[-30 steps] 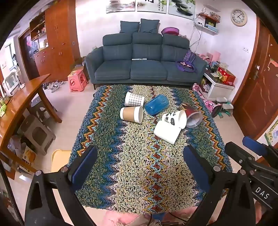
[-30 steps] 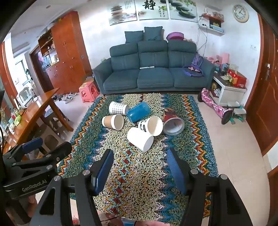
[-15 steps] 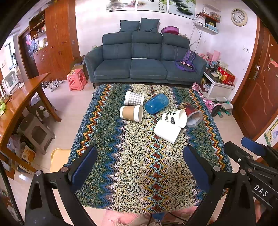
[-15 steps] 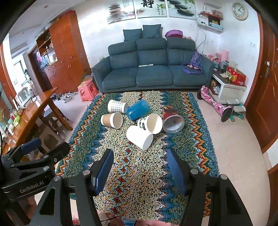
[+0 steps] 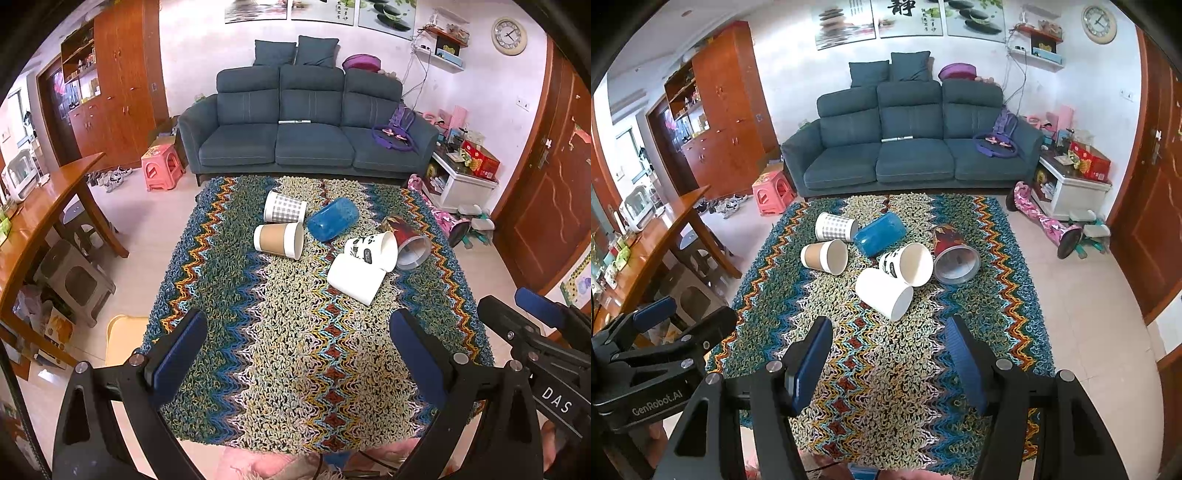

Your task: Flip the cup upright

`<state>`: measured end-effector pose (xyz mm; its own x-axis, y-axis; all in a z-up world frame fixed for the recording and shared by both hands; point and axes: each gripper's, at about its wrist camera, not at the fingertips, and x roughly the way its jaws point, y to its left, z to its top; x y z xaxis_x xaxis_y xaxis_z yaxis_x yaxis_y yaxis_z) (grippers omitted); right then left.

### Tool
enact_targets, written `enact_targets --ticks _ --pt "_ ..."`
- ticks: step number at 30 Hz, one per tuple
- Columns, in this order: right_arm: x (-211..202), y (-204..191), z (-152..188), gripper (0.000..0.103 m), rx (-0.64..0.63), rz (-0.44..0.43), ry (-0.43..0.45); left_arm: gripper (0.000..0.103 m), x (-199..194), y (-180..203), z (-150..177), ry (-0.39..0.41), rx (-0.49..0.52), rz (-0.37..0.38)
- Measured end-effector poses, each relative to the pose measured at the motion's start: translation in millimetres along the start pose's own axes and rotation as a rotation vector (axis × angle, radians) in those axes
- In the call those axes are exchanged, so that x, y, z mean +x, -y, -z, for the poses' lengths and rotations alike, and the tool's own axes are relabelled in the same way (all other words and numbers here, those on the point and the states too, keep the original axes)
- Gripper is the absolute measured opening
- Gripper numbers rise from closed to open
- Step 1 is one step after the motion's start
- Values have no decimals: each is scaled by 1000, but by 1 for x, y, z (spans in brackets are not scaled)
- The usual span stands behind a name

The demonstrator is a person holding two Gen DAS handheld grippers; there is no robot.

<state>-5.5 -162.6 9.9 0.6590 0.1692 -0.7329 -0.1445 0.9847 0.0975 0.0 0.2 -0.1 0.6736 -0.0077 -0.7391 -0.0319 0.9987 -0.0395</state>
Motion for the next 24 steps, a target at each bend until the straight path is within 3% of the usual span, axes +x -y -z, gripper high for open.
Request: enact_targets --ticks 24 --pt "12 -4 -8 65 5 34 -16 100 19 -4 8 -12 0 5"
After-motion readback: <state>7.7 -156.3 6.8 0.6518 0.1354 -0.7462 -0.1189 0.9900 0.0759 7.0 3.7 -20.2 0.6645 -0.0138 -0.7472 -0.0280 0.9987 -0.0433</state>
